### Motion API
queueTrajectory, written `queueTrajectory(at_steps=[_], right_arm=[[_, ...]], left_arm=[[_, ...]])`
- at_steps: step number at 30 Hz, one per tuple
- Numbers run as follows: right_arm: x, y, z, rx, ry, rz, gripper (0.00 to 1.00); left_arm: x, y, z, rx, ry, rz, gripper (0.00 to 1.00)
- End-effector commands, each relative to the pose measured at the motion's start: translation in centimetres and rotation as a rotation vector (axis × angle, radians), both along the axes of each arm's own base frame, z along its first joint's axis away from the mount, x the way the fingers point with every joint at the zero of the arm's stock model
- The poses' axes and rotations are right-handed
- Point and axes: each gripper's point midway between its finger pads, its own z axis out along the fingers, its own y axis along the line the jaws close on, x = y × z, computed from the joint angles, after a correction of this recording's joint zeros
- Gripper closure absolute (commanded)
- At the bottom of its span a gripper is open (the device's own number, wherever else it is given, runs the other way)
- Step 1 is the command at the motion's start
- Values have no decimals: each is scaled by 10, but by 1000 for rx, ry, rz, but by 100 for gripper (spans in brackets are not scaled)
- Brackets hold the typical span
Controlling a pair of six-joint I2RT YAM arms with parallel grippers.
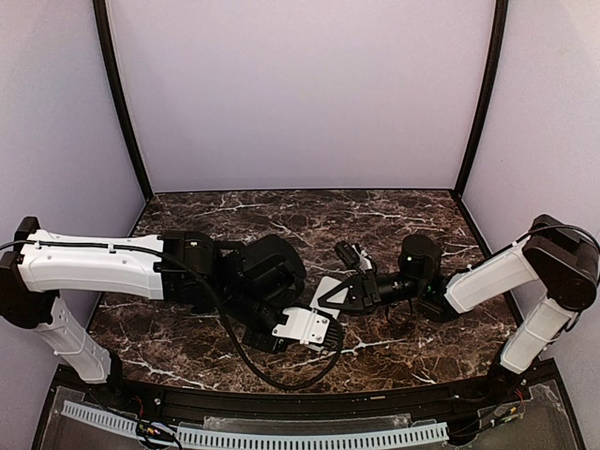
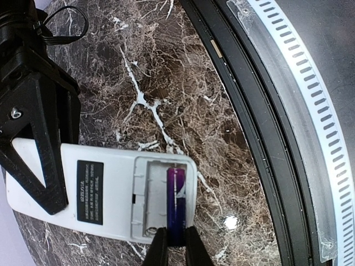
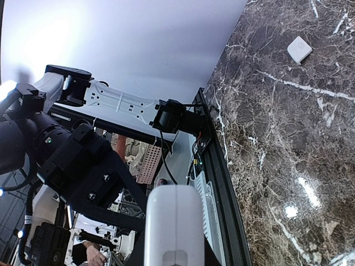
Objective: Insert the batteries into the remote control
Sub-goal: Place the battery in the battery compartment.
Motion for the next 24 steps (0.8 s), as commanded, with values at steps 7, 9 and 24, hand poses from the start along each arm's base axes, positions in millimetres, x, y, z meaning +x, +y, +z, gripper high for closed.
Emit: queueTrajectory(at_steps=[7, 9, 24], right_arm=[[-2, 4, 25, 85, -75, 21, 100], [-3, 5, 25, 87, -74, 23, 100], [-3, 5, 28, 94, -78, 28, 100]], left_arm=[[7, 14, -11, 58, -58, 22, 94], [8, 15, -11, 60, -64, 24, 94], [16, 20, -12, 77, -112, 38, 85]])
